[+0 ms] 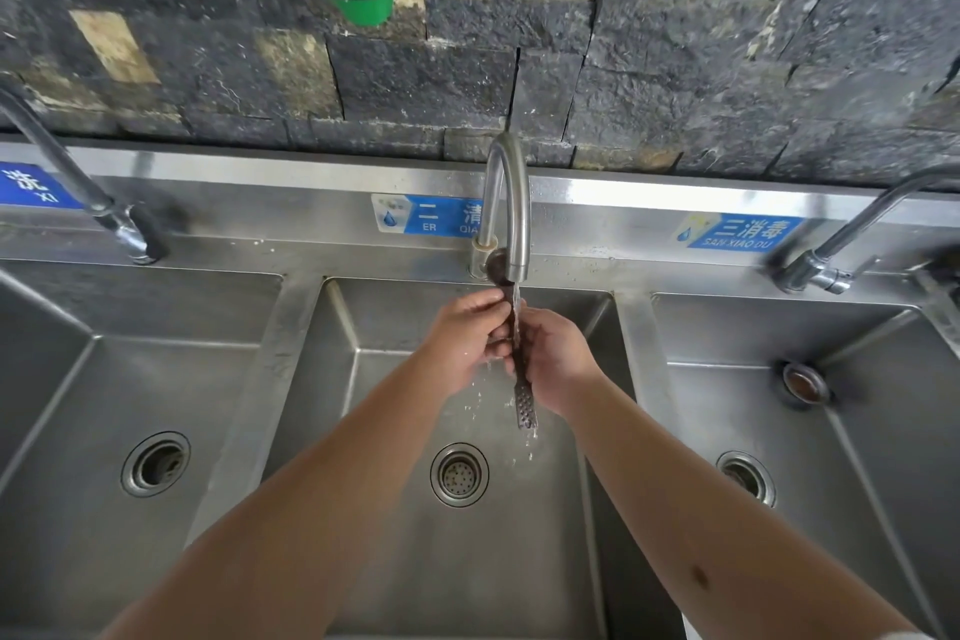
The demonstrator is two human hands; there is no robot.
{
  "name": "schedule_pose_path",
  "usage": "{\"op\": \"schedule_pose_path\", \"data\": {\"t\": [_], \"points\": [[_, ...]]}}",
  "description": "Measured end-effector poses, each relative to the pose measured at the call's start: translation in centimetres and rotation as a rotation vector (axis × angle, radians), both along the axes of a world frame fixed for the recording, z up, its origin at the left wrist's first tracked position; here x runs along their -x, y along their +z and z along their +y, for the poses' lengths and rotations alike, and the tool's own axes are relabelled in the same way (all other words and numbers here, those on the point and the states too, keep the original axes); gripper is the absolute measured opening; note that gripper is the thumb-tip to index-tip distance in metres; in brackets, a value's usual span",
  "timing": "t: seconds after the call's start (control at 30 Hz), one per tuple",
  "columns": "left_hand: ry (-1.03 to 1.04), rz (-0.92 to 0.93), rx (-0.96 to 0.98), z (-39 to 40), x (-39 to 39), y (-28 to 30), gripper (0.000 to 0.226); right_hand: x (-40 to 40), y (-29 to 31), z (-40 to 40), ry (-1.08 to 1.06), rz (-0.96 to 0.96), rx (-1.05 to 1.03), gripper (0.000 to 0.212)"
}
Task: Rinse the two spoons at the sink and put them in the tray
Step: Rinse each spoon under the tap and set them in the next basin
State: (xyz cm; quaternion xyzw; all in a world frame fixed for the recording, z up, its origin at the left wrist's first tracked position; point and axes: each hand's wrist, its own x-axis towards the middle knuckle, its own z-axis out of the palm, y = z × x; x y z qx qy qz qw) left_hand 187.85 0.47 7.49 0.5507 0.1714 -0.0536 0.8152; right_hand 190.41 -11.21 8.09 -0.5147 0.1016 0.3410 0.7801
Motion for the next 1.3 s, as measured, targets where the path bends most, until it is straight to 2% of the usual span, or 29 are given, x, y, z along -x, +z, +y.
{"op": "schedule_pose_path", "data": {"t": [0.07, 0.2, 0.33, 0.43, 0.57, 0.67, 0.73, 0.8, 0.83, 0.87, 1.0, 1.17, 1.3], "points": [[0.020, 0.001, 0.011, 0.3, -0.5, 0.3, 0.018, -0.4, 0.7, 0.1, 0.005, -0.002, -0.019, 0.028], [0.132, 0.005, -0.010, 0.9, -1.9, 1.3, 0.035, -1.0, 1.8, 0.2, 0.012, 0.013, -0.071, 0.028], [0.236, -0.021, 0.011, 1.4, -3.1, 2.9, 0.019, -1.5, 2.8, 0.6, 0.019, 0.020, -0.117, 0.028], [0.245, -0.032, 0.027, 1.9, -3.5, 3.9, 0.022, -1.7, 3.0, 0.8, 0.005, 0.030, -0.165, 0.030], [0.244, -0.070, 0.089, 1.7, -3.0, 4.5, 0.013, -1.1, 2.8, 0.5, 0.063, -0.075, -0.154, 0.022], [0.255, -0.045, 0.153, 1.0, -1.9, 3.5, 0.021, 0.8, 1.6, -0.4, 0.074, -0.232, 0.004, 0.012], [0.206, -0.022, 0.135, 0.1, -0.7, 1.7, 0.030, 2.8, 0.4, -1.1, 0.095, -0.392, 0.242, 0.005], [0.166, 0.062, 0.078, -0.9, 0.8, -0.2, 0.029, 4.7, -1.2, -1.8, 0.079, -0.484, 0.537, 0.003], [0.156, 0.113, 0.064, -1.4, 1.5, -1.1, 0.026, 5.7, -1.9, -2.1, 0.054, -0.458, 0.621, 0.004], [0.148, 0.151, 0.071, -1.9, 2.2, -2.0, 0.024, 6.7, -2.4, -2.5, 0.038, -0.388, 0.622, 0.007], [0.090, 0.210, 0.104, -3.2, 5.0, -4.6, 0.020, 10.6, -3.2, -3.9, 0.004, -0.044, 0.334, 0.018], [-0.007, 0.228, 0.182, -4.4, 8.2, -5.8, 0.011, 14.1, -3.9, -6.0, -0.029, 0.129, 0.195, 0.018], [-0.023, 0.263, 0.097, -5.0, 9.9, -6.6, 0.015, 15.7, -4.6, -7.1, -0.043, 0.186, 0.190, 0.019]]}}
